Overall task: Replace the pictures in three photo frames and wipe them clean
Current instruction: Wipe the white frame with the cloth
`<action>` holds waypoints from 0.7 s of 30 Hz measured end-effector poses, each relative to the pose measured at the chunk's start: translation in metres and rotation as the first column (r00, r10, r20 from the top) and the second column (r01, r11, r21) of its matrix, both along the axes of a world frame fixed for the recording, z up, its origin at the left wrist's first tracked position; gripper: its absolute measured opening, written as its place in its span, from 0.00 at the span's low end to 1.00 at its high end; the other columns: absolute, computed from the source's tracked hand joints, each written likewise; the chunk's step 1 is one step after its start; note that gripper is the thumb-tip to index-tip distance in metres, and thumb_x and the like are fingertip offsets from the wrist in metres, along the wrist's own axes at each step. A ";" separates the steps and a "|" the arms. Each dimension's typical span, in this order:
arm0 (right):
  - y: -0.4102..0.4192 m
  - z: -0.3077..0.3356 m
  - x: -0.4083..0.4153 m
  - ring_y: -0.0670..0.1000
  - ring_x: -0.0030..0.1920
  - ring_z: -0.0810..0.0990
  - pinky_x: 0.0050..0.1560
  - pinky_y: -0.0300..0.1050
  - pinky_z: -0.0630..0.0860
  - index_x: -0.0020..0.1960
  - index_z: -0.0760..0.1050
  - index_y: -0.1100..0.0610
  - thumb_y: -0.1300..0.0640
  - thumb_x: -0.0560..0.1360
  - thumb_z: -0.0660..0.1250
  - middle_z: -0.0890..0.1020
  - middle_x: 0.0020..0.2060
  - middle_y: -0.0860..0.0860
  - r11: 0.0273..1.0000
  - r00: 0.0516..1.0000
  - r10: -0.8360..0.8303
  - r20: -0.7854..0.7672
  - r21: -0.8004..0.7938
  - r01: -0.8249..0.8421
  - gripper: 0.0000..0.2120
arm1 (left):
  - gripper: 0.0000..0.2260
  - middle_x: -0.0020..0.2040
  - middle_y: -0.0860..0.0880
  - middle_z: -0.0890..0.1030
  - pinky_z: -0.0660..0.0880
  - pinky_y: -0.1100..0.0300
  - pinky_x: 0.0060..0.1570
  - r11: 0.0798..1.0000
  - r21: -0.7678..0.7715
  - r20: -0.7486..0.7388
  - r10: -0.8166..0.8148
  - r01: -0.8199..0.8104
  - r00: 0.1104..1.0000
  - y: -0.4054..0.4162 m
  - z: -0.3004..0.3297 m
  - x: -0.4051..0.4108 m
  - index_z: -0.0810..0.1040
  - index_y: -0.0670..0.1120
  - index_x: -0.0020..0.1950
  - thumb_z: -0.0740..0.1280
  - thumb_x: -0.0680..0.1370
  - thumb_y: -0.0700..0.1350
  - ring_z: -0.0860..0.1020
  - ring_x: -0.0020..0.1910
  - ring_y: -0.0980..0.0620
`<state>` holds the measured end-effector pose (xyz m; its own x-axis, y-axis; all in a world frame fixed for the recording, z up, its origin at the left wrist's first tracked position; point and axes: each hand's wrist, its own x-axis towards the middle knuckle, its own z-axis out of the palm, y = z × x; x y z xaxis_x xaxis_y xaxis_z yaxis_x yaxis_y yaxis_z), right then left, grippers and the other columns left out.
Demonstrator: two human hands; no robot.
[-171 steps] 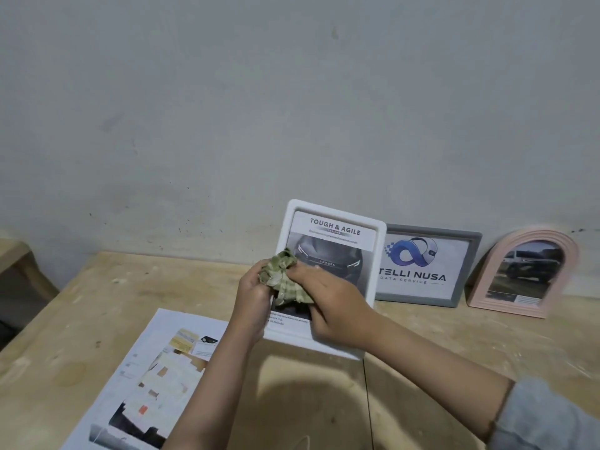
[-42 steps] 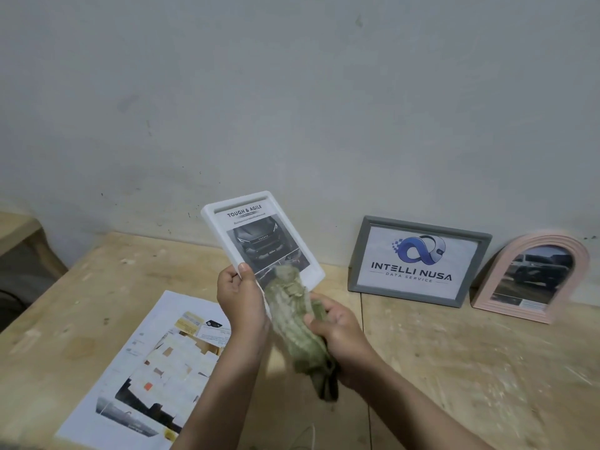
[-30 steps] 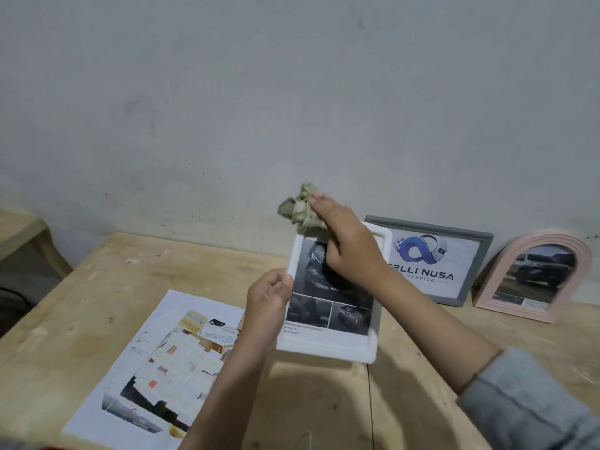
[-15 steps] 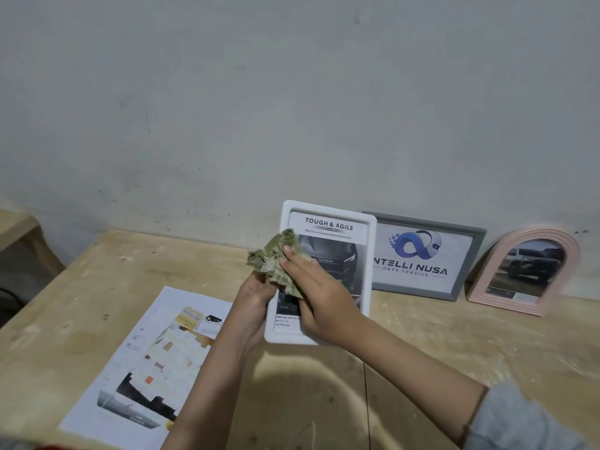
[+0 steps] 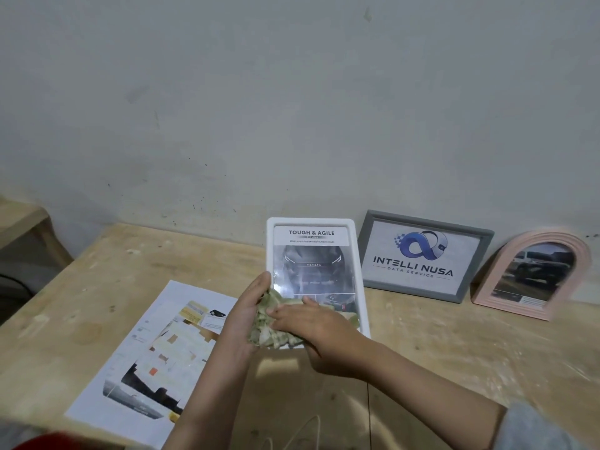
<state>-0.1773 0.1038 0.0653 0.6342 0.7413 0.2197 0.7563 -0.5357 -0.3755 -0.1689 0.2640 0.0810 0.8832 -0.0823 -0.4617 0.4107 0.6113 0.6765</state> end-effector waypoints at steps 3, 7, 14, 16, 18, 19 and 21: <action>-0.001 0.006 -0.003 0.48 0.70 0.67 0.74 0.51 0.49 0.64 0.73 0.56 0.76 0.63 0.54 0.73 0.68 0.49 0.999 0.996 0.034 -0.077 -0.037 -0.037 0.34 | 0.07 0.56 0.54 0.78 0.69 0.51 0.63 0.989 0.148 0.086 0.013 -0.026 0.996 0.004 -0.010 -0.001 0.78 0.53 0.56 0.64 0.79 0.48 0.75 0.58 0.51; -0.001 0.011 -0.006 0.52 0.64 0.74 0.74 0.52 0.56 0.61 0.74 0.53 0.74 0.66 0.55 0.78 0.62 0.49 0.990 0.979 0.071 -0.193 -0.104 -0.092 0.29 | 0.12 0.58 0.43 0.81 0.74 0.44 0.61 0.995 0.074 0.127 0.052 -0.062 0.991 0.004 -0.015 0.005 0.78 0.46 0.61 0.61 0.80 0.45 0.80 0.55 0.45; -0.014 0.012 0.011 0.53 0.53 0.76 0.52 0.48 0.75 0.60 0.75 0.50 0.70 0.67 0.60 0.80 0.54 0.49 0.965 0.939 0.093 -0.331 -0.203 -0.167 0.26 | 0.10 0.52 0.37 0.81 0.81 0.46 0.42 0.963 0.132 0.132 0.219 -0.236 0.967 0.020 -0.022 0.007 0.75 0.39 0.58 0.59 0.81 0.41 0.83 0.43 0.41; -0.020 0.002 0.023 0.50 0.55 0.76 0.54 0.45 0.75 0.60 0.75 0.47 0.68 0.68 0.59 0.80 0.55 0.45 0.973 0.933 0.013 -0.361 -0.212 -0.096 0.25 | 0.09 0.49 0.40 0.82 0.81 0.49 0.41 0.933 0.194 0.150 0.277 -0.303 0.949 0.033 -0.027 0.006 0.77 0.42 0.53 0.58 0.82 0.41 0.83 0.43 0.43; -0.029 -0.009 0.042 0.48 0.55 0.76 0.54 0.43 0.75 0.59 0.74 0.46 0.65 0.71 0.59 0.80 0.55 0.46 0.975 0.928 -0.101 -0.358 -0.223 0.020 0.22 | 0.10 0.48 0.41 0.83 0.81 0.52 0.38 0.903 0.240 0.162 0.326 -0.357 0.931 0.045 -0.030 0.004 0.78 0.42 0.53 0.57 0.82 0.41 0.83 0.42 0.45; -0.033 -0.015 0.054 0.49 0.54 0.77 0.53 0.43 0.75 0.60 0.73 0.47 0.64 0.72 0.58 0.80 0.55 0.47 0.972 0.925 -0.149 -0.350 -0.224 0.071 0.21 | 0.10 0.47 0.42 0.83 0.81 0.53 0.37 0.890 0.257 0.164 0.344 -0.376 0.925 0.051 -0.031 0.003 0.77 0.42 0.54 0.57 0.82 0.40 0.83 0.41 0.46; -0.036 -0.024 0.079 0.51 0.51 0.78 0.49 0.44 0.75 0.61 0.73 0.50 0.64 0.72 0.59 0.81 0.53 0.51 0.967 0.922 -0.198 -0.332 -0.223 0.127 0.20 | 0.10 0.46 0.43 0.84 0.81 0.56 0.35 0.874 0.270 0.163 0.371 -0.403 0.914 0.063 -0.033 -0.001 0.77 0.42 0.55 0.56 0.82 0.40 0.84 0.39 0.49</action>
<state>-0.0982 0.0674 0.0413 0.7591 0.6272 -0.1743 0.4927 -0.7286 -0.4758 -0.1703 0.3267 0.0476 0.8601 0.4000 -0.3166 0.1004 0.4757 0.8739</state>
